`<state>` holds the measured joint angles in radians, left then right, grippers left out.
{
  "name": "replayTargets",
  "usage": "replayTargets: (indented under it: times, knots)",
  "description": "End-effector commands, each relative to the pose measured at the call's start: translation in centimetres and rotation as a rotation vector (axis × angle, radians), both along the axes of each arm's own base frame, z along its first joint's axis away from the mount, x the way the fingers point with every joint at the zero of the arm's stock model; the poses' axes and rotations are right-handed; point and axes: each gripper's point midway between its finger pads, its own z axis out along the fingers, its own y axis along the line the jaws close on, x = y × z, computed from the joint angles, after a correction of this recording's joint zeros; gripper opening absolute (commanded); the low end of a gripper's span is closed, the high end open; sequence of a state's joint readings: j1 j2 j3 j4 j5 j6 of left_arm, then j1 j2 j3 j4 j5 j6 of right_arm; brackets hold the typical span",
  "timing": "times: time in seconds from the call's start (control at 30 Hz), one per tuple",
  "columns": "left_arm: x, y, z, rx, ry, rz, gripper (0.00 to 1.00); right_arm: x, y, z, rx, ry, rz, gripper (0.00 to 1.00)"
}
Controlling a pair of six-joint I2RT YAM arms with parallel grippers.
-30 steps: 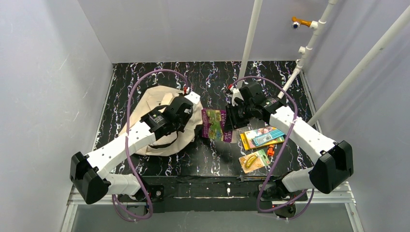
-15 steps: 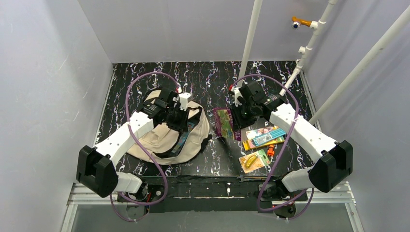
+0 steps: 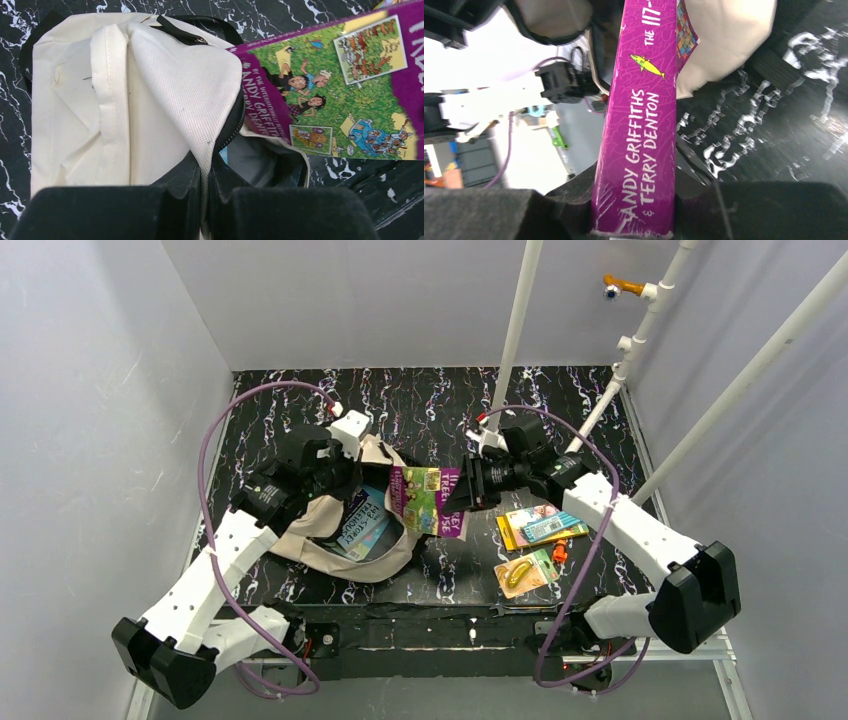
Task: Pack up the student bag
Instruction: Place the book in the student bag.
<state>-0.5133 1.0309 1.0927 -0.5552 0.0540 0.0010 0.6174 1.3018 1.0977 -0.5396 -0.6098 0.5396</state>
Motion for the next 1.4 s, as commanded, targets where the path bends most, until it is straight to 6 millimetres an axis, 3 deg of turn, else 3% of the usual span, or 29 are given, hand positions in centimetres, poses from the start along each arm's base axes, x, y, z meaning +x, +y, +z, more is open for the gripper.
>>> replayTargets:
  times: [0.0,0.1,0.17,0.27,0.43,0.57,0.67,0.77,0.83,0.93,1.0,1.23,1.33,1.37]
  knots:
    - [0.6,-0.4,3.8,0.008,-0.134,-0.078,0.0,-0.1,3.8,5.8,0.334,0.01,0.108,0.01]
    - [0.3,-0.7,3.4,0.016,-0.11,-0.105,0.0,1.9,2.4,6.9,0.183,-0.148,0.067,0.01]
    - [0.1,-1.2,2.9,0.011,-0.092,-0.135,0.0,2.1,1.7,7.6,0.133,-0.187,0.068,0.01]
    - [-0.5,-2.6,2.0,-0.004,-0.061,-0.236,0.0,0.1,2.2,7.0,0.189,-0.093,0.159,0.01]
    - [-0.9,-4.0,0.8,-0.003,-0.041,-0.36,0.0,-5.1,2.4,3.9,0.153,0.035,0.338,0.01]
    - [-0.8,-4.4,1.1,0.002,-0.028,-0.39,0.0,-5.0,3.7,4.0,0.256,0.105,0.28,0.01]
    - [-1.4,-4.5,1.8,-0.015,-0.027,-0.404,0.0,-2.5,5.4,4.0,0.355,0.128,0.122,0.01]
    - [-1.8,-4.2,2.2,-0.025,-0.032,-0.389,0.0,0.9,6.2,0.3,0.265,0.167,-0.078,0.01]
    - [-2.1,-3.9,2.3,-0.026,-0.029,-0.378,0.0,2.9,6.6,-0.7,0.283,0.182,-0.183,0.01]
    - [-2.5,-3.3,2.1,-0.016,-0.014,-0.349,0.0,6.3,7.1,0.5,0.462,0.201,-0.318,0.01]
    - [-2.5,-2.9,2.0,-0.01,-0.013,-0.324,0.0,7.8,8.2,0.5,0.467,0.195,-0.344,0.01]
    - [-1.7,-2.7,1.8,-0.017,0.009,-0.262,0.0,7.4,17.2,-0.6,0.562,0.152,-0.215,0.01]
    - [-1.5,-2.8,1.9,-0.017,0.012,-0.254,0.0,8.5,19.6,-2.1,0.59,0.096,-0.229,0.01]
    - [-1.5,-2.7,1.8,-0.015,0.011,-0.249,0.0,8.9,20.3,-3.6,0.566,0.072,-0.233,0.08]
